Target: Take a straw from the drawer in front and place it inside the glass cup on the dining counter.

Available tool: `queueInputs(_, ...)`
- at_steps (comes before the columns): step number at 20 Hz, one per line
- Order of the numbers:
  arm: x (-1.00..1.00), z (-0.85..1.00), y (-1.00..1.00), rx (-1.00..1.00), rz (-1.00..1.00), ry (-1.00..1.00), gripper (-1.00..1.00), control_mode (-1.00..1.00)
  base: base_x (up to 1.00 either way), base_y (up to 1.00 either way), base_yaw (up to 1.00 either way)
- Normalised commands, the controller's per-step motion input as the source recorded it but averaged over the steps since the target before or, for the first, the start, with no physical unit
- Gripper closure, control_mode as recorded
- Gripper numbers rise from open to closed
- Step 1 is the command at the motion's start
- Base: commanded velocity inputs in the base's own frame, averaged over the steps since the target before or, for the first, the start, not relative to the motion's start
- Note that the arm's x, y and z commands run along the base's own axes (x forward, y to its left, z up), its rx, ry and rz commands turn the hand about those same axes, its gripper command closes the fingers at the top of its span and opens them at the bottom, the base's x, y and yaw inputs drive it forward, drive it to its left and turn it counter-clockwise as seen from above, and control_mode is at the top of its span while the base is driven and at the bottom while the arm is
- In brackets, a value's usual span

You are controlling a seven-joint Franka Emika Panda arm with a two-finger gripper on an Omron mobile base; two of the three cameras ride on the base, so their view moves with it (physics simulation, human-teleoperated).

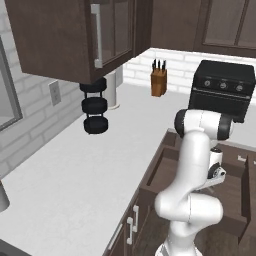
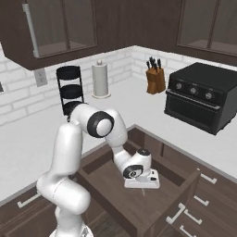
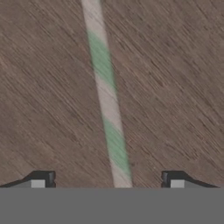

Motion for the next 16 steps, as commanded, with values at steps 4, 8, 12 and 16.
queueInputs(4,0.00,-0.21,0.00,0.00,0.00,-0.01,1.00,-1.00,0.00,0.00,0.00)
queueInputs(8,0.00,-0.04,0.00,0.00,0.00,-0.08,1.00,-1.00,0.00,0.00,0.00)
queueInputs(12,-0.05,0.00,0.00,0.00,0.00,-0.11,1.00,-1.00,0.00,0.00,0.00)
queueInputs(16,-0.05,0.00,0.00,0.00,0.00,-0.13,1.00,-1.00,0.00,0.00,0.00)
